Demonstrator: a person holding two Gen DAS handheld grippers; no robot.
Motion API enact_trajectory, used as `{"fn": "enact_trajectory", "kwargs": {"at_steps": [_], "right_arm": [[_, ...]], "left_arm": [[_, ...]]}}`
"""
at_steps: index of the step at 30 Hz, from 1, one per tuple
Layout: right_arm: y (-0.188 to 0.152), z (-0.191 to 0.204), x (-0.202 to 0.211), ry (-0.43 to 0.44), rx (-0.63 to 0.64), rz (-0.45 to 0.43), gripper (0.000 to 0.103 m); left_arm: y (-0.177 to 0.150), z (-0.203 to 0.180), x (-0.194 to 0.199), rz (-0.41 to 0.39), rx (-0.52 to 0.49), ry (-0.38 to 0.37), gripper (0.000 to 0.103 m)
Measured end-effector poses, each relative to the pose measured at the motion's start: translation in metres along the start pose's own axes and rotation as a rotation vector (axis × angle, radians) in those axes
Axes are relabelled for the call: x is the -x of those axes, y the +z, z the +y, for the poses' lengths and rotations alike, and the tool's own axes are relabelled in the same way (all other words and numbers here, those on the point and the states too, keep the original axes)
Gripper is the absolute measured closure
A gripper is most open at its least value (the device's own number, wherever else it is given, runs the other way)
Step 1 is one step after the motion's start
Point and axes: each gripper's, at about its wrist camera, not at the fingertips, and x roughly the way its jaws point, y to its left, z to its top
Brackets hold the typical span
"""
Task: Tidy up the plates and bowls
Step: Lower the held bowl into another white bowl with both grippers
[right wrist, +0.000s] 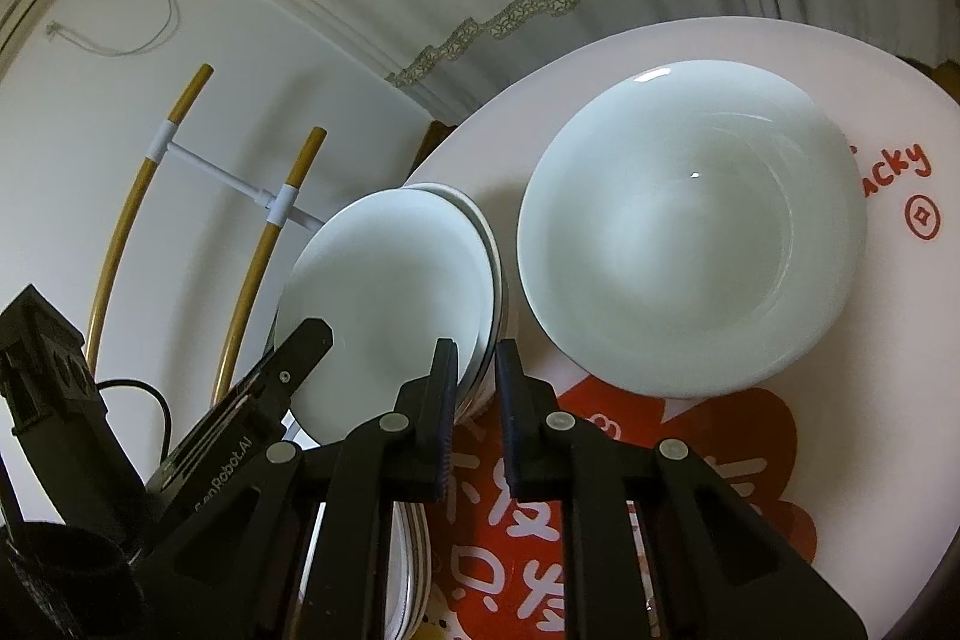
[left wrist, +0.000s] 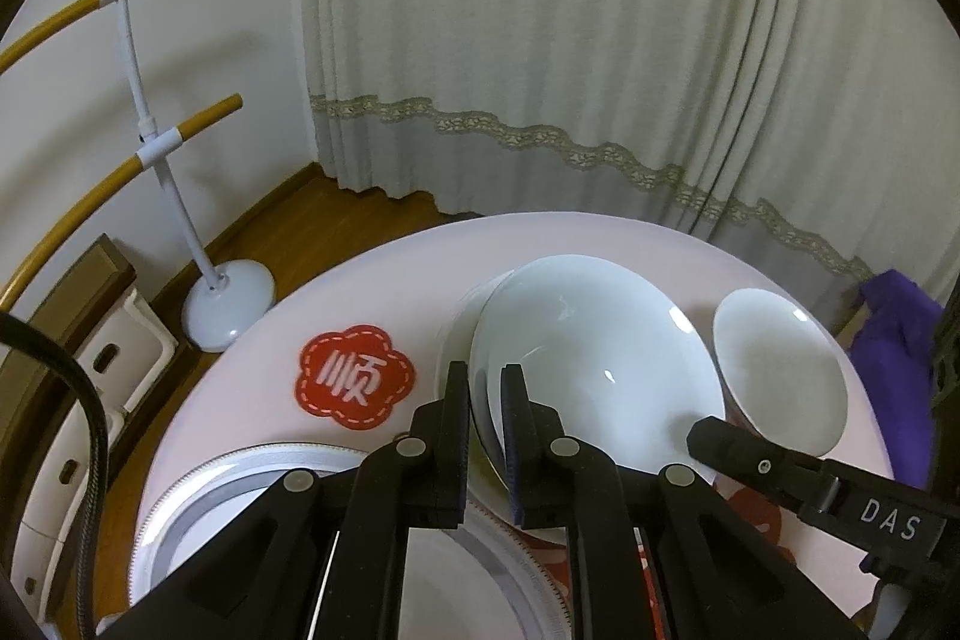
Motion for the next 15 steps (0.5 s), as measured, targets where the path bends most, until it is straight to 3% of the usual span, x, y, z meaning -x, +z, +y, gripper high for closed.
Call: {"fn": "enact_trajectory", "kwargs": {"at_steps": [15], "right_arm": [[0.0001, 0.0088, -0.003, -0.042, 0.03, -0.006, 0.091]], "left_arm": [[0.0008, 0.0018, 0.0098, 0.0, 0.032, 0.018, 0.093]]}}
